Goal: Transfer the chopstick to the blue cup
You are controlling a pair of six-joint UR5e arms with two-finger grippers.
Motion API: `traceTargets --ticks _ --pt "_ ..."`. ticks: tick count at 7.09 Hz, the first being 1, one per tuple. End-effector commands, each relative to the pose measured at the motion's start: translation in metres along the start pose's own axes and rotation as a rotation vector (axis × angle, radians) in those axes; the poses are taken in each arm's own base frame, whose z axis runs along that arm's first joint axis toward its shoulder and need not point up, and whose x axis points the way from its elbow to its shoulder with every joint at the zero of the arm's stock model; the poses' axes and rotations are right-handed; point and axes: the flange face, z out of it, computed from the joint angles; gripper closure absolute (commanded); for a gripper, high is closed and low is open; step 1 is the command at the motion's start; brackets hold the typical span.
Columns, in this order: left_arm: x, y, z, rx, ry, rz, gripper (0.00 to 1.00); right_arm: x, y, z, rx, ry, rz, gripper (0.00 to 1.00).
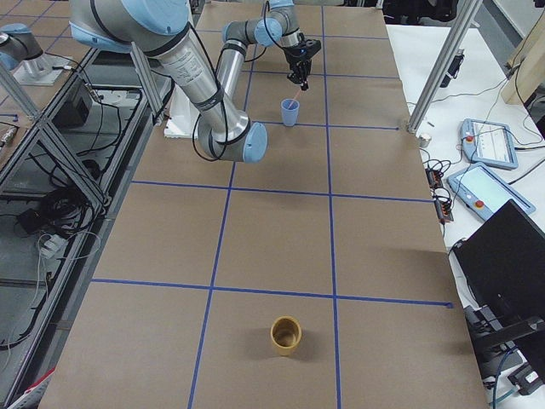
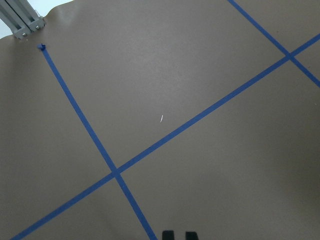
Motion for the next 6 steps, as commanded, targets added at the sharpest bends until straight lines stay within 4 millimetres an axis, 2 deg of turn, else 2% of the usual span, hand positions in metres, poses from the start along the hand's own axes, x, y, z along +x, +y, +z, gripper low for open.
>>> traceTargets --ticks 1,2,4,5,6 --pt "0.000 0.000 0.000 -0.001 0.000 -0.001 0.01 -0.015 0.010 -0.004 -0.004 -0.003 -0.006 0.44" --pt "0.000 0.000 0.000 -0.001 0.000 -0.001 0.01 -0.018 0.009 0.000 0.012 0.003 -0.007 0.00" --pt "0.000 0.000 0.000 -0.001 0.000 -0.001 0.01 -0.023 -0.020 -0.021 0.033 -0.035 -0.017 0.00" --pt "0.000 0.000 0.000 -0.002 0.002 -0.003 0.01 -0.021 -0.045 -0.030 0.032 -0.046 -0.037 0.00" --pt "0.000 0.000 0.001 -0.010 0.004 -0.015 0.01 -0.016 -0.084 -0.033 -0.004 -0.035 -0.091 0.00"
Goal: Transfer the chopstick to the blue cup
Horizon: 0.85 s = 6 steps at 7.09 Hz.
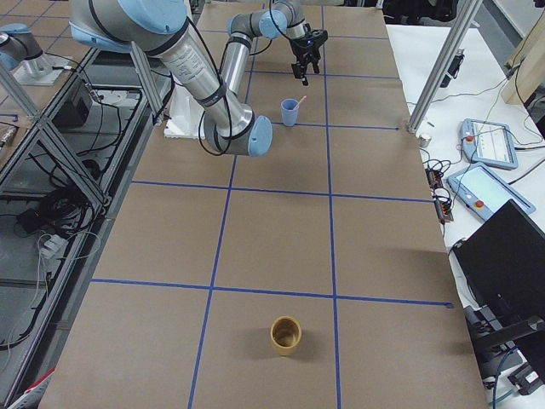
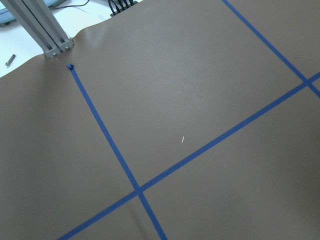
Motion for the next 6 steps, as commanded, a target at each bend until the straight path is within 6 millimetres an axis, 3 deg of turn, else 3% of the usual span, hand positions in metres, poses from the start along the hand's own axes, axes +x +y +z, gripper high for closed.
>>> traceTargets --ticks 1,2,3,5,6 --pt "0.000 0.000 0.003 -0.012 0.007 -0.082 0.01 0.018 -0.090 -0.012 -0.060 -0.006 -0.108 0.00" --pt "0.001 0.000 0.004 -0.013 0.011 -0.129 0.01 0.045 -0.148 -0.007 -0.112 -0.024 -0.161 0.00" --pt "0.008 -0.004 0.008 -0.048 0.017 -0.144 0.01 0.097 -0.208 0.012 -0.159 -0.032 -0.254 0.00" --pt "0.012 -0.002 0.010 -0.078 0.022 -0.095 0.01 0.240 -0.328 0.045 -0.235 -0.042 -0.474 0.00" --pt "0.014 -0.004 0.012 -0.083 0.024 -0.045 0.01 0.314 -0.362 0.058 -0.273 -0.032 -0.523 0.00"
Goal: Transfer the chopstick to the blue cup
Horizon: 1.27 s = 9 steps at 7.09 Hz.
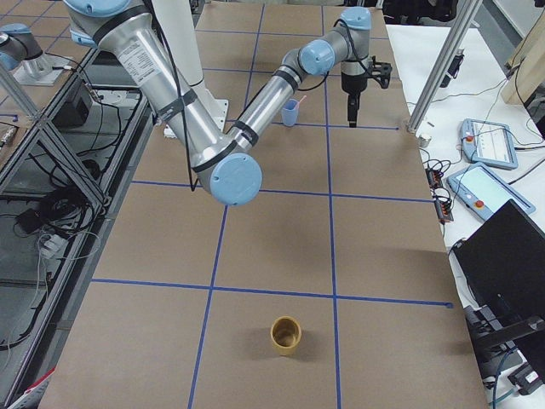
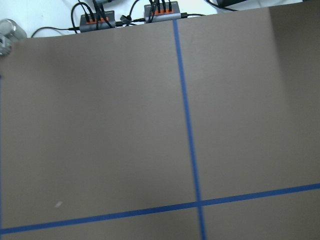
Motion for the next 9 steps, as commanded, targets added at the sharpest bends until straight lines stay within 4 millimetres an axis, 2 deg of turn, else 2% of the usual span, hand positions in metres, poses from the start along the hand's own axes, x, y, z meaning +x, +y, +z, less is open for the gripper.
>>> traceTargets --ticks 1,2,3,4,5,6,7,9 --pt "0.005 -0.002 0.003 -0.011 0.001 0.065 0.01 0.178 0.003 0.016 -0.079 0.019 -0.099 0.00" --pt "0.006 -0.003 0.002 -0.009 0.000 0.069 0.01 0.247 0.021 0.030 -0.117 0.042 -0.147 0.00" --pt "0.008 0.001 0.000 0.000 0.000 0.075 0.01 0.308 0.049 0.047 -0.166 0.059 -0.175 0.00" --pt "0.005 0.003 0.004 -0.013 0.003 0.063 0.01 0.360 0.086 0.068 -0.224 0.077 -0.150 0.00" --pt "0.001 0.008 0.008 -0.015 0.001 0.060 0.01 0.397 0.115 0.078 -0.260 0.090 -0.087 0.00" --pt "-0.007 0.018 0.017 -0.031 0.005 0.043 0.01 0.419 0.132 0.084 -0.283 0.102 -0.043 0.00" --pt "-0.005 0.018 0.015 -0.028 0.005 0.044 0.01 0.426 0.138 0.085 -0.289 0.104 -0.030 0.00" --pt "0.005 0.008 0.003 -0.007 -0.006 0.068 0.01 0.425 0.136 0.084 -0.265 0.100 -0.049 0.00"
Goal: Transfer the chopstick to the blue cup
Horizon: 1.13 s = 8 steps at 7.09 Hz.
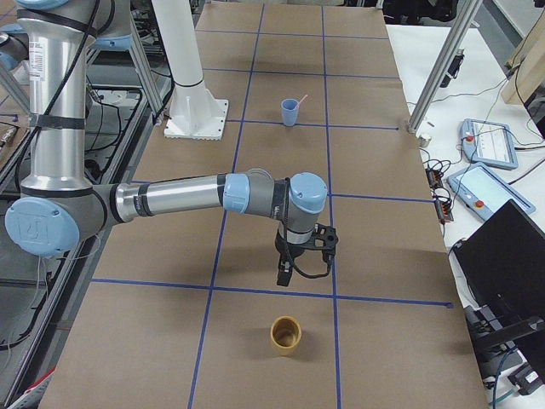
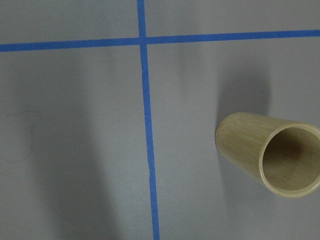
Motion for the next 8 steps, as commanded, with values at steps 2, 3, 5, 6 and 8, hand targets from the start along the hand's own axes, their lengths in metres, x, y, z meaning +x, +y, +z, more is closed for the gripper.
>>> traceTargets --ticks 2,3,5,6,8 --pt "0.013 -0.001 -0.014 0.026 -0.013 0.028 0.01 0.004 0.004 0.004 0.039 -0.003 -0.029 0.00" --pt "0.018 -0.002 -0.019 0.036 -0.014 0.038 0.01 0.007 0.007 0.007 0.037 -0.003 -0.027 0.00" --pt "0.017 -0.001 -0.018 0.034 -0.015 0.036 0.01 0.006 0.009 0.006 0.042 -0.007 -0.029 0.00" --pt "0.017 -0.001 -0.018 0.034 -0.015 0.036 0.01 0.006 0.008 0.007 0.050 -0.008 -0.036 0.00" --pt "0.017 -0.001 -0.018 0.034 -0.015 0.036 0.01 0.012 0.017 0.014 0.074 -0.012 -0.054 0.00"
